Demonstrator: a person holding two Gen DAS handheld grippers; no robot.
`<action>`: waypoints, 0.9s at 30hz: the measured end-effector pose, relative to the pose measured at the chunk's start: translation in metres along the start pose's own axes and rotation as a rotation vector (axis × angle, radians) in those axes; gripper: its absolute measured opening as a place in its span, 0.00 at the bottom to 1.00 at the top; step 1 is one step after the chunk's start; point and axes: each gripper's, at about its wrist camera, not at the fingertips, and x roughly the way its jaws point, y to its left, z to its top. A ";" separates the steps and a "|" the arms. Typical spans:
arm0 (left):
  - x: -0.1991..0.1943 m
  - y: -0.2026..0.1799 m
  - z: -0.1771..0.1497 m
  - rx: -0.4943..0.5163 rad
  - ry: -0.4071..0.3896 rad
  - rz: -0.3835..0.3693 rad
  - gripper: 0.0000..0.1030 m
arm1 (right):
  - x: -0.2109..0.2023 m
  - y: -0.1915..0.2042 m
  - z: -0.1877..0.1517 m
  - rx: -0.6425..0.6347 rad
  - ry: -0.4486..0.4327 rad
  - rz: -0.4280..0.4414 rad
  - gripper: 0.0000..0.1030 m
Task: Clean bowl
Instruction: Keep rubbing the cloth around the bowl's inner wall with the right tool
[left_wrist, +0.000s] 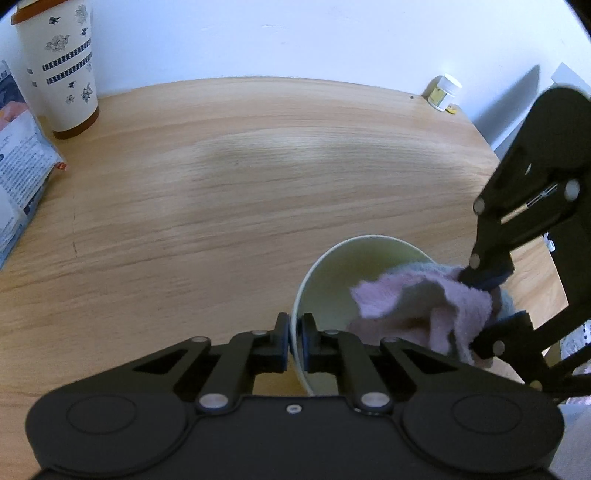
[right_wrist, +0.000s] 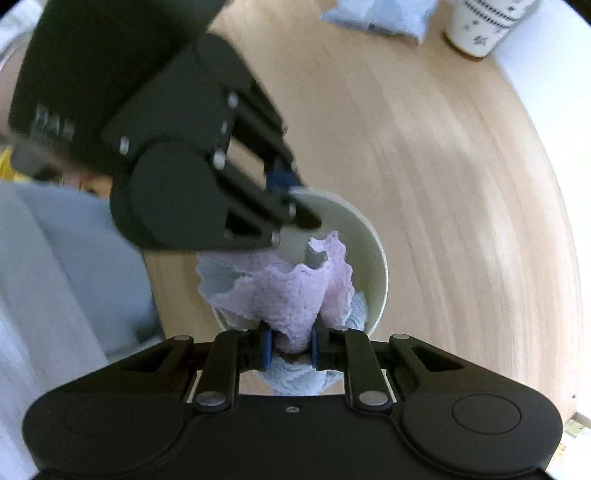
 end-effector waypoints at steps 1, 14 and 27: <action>-0.003 -0.004 0.000 0.011 -0.003 0.003 0.06 | 0.005 0.001 0.001 -0.008 0.016 -0.002 0.20; -0.005 -0.003 0.000 0.017 0.013 -0.024 0.06 | 0.052 -0.015 0.029 0.058 0.031 0.062 0.20; -0.002 -0.008 0.004 0.035 0.014 -0.006 0.07 | 0.029 -0.002 0.043 0.045 -0.069 -0.136 0.19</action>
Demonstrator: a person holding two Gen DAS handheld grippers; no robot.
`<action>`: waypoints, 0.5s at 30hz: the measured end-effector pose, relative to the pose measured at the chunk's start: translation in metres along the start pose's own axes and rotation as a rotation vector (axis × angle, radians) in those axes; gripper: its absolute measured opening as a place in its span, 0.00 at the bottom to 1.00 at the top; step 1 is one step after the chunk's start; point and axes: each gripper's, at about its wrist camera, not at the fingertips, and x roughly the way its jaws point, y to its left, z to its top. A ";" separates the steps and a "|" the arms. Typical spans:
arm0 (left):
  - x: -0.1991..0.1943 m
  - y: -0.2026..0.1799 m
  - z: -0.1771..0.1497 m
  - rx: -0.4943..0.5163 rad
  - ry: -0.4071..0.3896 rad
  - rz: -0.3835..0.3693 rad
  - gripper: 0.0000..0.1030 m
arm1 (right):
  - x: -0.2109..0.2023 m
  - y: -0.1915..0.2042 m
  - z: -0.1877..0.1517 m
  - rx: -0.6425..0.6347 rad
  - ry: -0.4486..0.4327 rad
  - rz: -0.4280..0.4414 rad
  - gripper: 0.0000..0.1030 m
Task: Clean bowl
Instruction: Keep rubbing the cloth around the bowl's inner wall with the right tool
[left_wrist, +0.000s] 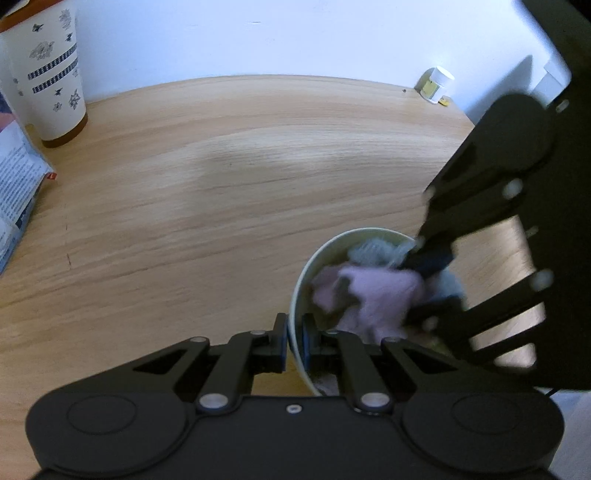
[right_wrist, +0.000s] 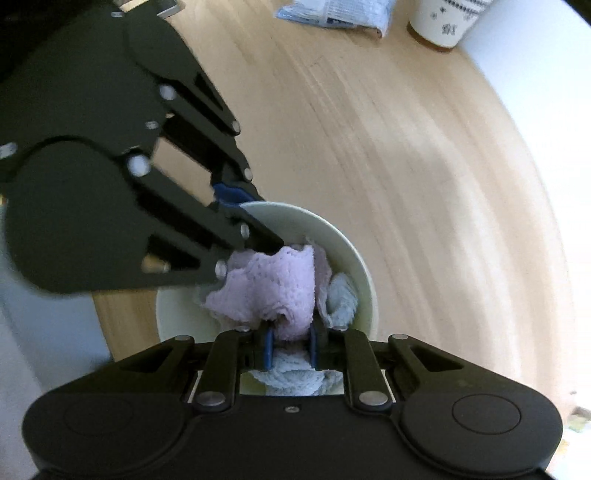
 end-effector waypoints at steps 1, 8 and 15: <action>0.000 0.000 0.000 0.016 0.003 0.004 0.07 | -0.001 0.003 0.001 -0.025 0.012 -0.015 0.19; 0.001 -0.002 0.003 0.057 0.018 -0.005 0.08 | 0.017 0.030 0.016 -0.185 0.075 -0.118 0.19; 0.000 -0.005 0.003 0.047 0.030 -0.026 0.11 | 0.043 0.008 0.037 -0.079 0.057 -0.014 0.19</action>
